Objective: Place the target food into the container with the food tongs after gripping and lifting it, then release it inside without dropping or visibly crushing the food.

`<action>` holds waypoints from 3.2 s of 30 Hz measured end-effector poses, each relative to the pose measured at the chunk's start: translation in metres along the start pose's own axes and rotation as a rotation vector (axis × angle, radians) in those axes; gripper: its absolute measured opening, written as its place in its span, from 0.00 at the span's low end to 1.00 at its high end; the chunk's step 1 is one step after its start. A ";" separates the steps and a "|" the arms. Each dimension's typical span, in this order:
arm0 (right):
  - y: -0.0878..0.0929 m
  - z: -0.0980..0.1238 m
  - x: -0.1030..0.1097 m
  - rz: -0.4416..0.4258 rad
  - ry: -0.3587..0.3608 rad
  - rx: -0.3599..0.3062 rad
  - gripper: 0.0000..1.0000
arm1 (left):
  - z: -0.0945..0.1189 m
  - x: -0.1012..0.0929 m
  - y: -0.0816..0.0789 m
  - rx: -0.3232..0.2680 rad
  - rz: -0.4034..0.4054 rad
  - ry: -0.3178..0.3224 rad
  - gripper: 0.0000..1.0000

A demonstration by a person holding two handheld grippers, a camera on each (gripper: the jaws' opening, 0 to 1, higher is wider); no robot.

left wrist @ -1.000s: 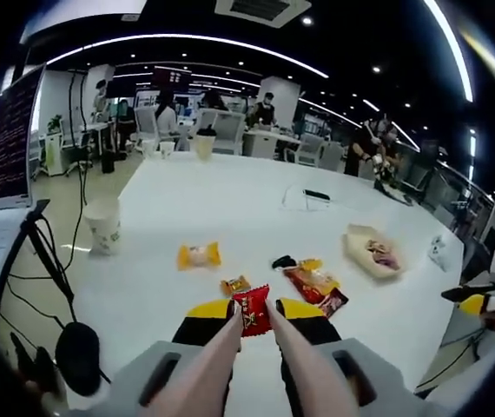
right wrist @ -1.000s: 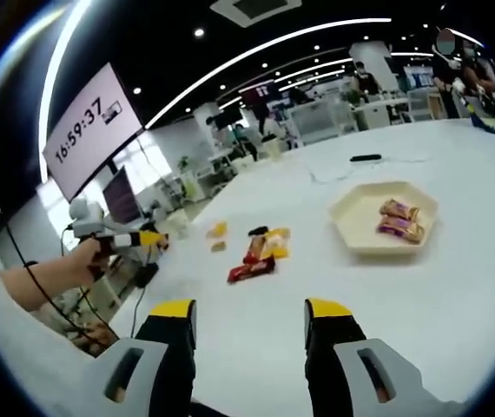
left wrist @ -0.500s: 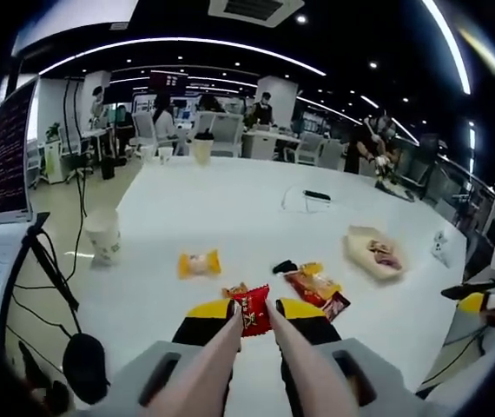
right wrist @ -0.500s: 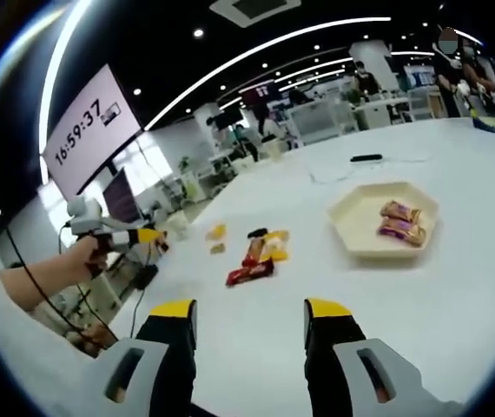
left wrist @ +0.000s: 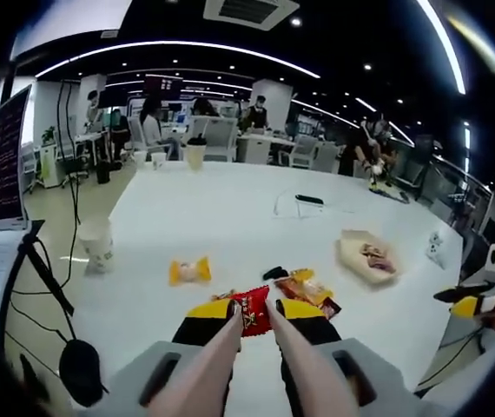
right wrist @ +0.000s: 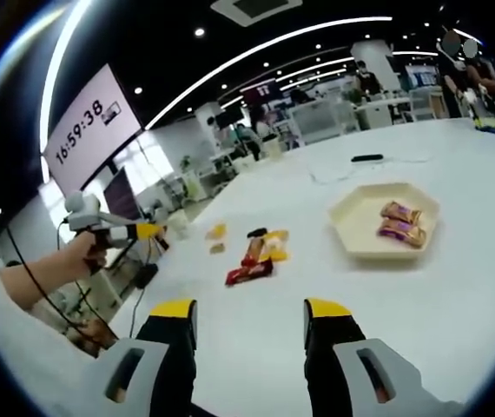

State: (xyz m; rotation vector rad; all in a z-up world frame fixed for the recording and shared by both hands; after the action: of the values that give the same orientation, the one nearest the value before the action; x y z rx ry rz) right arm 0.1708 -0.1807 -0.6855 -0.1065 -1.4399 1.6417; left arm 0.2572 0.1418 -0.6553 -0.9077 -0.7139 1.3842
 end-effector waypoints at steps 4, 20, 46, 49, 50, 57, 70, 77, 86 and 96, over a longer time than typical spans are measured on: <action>0.000 0.000 0.001 0.002 -0.004 0.004 0.49 | 0.000 -0.003 -0.003 -0.006 -0.005 0.010 0.17; 0.000 0.002 0.000 -0.003 0.003 -0.012 0.49 | 0.000 -0.020 -0.013 -0.029 0.009 0.070 0.17; 0.004 0.013 -0.005 -0.014 0.024 -0.029 0.49 | 0.004 -0.055 -0.029 -0.067 -0.016 0.150 0.17; 0.004 0.015 -0.006 -0.009 0.030 -0.028 0.49 | 0.003 -0.060 -0.029 -0.065 -0.038 0.157 0.17; 0.003 0.016 -0.006 -0.008 0.033 -0.028 0.49 | 0.002 -0.062 -0.030 -0.065 -0.047 0.162 0.17; 0.003 0.020 -0.008 -0.007 0.042 -0.028 0.49 | -0.001 -0.069 -0.035 -0.071 -0.059 0.187 0.17; 0.003 0.025 -0.012 -0.018 0.060 -0.041 0.49 | -0.007 -0.086 -0.042 -0.068 -0.090 0.244 0.17; 0.004 0.025 -0.011 -0.022 0.054 -0.041 0.49 | -0.008 -0.088 -0.047 -0.077 -0.094 0.253 0.17; 0.005 0.022 -0.007 -0.014 0.041 -0.038 0.49 | -0.007 -0.093 -0.051 -0.077 -0.104 0.270 0.17; 0.003 0.014 -0.003 -0.005 0.025 -0.044 0.50 | -0.007 -0.100 -0.055 -0.080 -0.120 0.294 0.17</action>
State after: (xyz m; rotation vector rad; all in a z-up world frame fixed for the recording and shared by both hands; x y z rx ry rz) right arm 0.1626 -0.1923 -0.6849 -0.1474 -1.4564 1.5993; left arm 0.2826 0.0433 -0.6023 -1.0869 -0.5913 1.0940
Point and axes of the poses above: the point that each gripper's makers call its tool centre point, and the gripper's own axes: z roughly backward along the fingers, x roughly to its left, y roughly out of its underside, the point moved 6 cm from there along z, roughly backward along the fingers, and after that the axes turned 12 degrees about -y, right-handed, at the moved point
